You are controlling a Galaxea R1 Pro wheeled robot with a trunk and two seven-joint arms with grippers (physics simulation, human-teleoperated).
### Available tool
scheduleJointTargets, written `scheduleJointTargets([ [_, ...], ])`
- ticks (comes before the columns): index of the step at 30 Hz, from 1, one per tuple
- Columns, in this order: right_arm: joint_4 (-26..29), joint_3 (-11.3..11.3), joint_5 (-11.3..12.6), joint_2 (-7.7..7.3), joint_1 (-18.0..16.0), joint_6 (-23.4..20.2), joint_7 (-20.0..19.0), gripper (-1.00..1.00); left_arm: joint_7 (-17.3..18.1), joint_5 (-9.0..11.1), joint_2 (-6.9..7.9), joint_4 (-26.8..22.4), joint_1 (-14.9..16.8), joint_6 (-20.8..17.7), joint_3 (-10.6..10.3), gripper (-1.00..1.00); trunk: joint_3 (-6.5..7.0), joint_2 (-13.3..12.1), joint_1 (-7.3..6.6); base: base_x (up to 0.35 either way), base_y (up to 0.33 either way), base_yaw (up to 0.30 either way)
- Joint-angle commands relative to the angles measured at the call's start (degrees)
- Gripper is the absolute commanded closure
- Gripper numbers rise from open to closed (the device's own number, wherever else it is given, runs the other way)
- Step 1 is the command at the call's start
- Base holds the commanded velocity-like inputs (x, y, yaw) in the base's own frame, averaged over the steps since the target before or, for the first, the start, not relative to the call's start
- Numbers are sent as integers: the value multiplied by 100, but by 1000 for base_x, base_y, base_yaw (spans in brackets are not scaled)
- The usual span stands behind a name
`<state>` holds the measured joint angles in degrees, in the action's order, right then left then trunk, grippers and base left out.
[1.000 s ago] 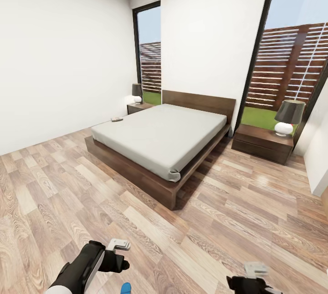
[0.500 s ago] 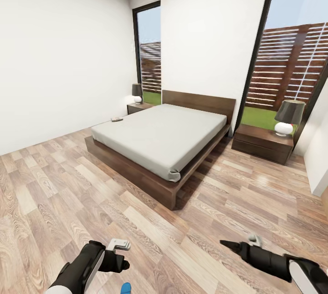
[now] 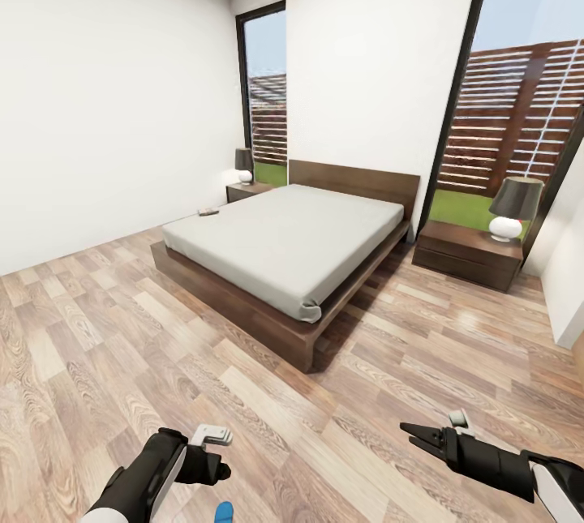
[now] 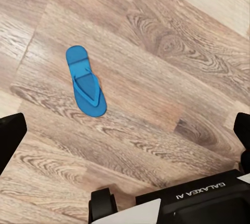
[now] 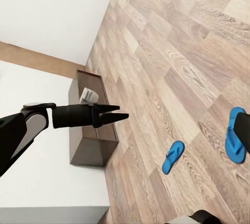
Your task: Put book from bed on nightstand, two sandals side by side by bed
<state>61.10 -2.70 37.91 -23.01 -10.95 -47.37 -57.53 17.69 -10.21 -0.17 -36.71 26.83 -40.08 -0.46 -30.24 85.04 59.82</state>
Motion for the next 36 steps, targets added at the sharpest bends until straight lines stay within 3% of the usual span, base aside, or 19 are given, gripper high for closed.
scheduleJointTargets([
  [1, -1, -2, 15, -1, -4, -28, -3, -100, 42, -60, -1, -6, 3, -17, 2, -100, -25, 45, 22, 0, 0, 0],
  [36, -1, 6, 7, 20, -3, -18, 14, -100, 45, -60, -16, -3, 4, -17, -7, -100, -653, 1449, 791, 0, 0, 0],
])
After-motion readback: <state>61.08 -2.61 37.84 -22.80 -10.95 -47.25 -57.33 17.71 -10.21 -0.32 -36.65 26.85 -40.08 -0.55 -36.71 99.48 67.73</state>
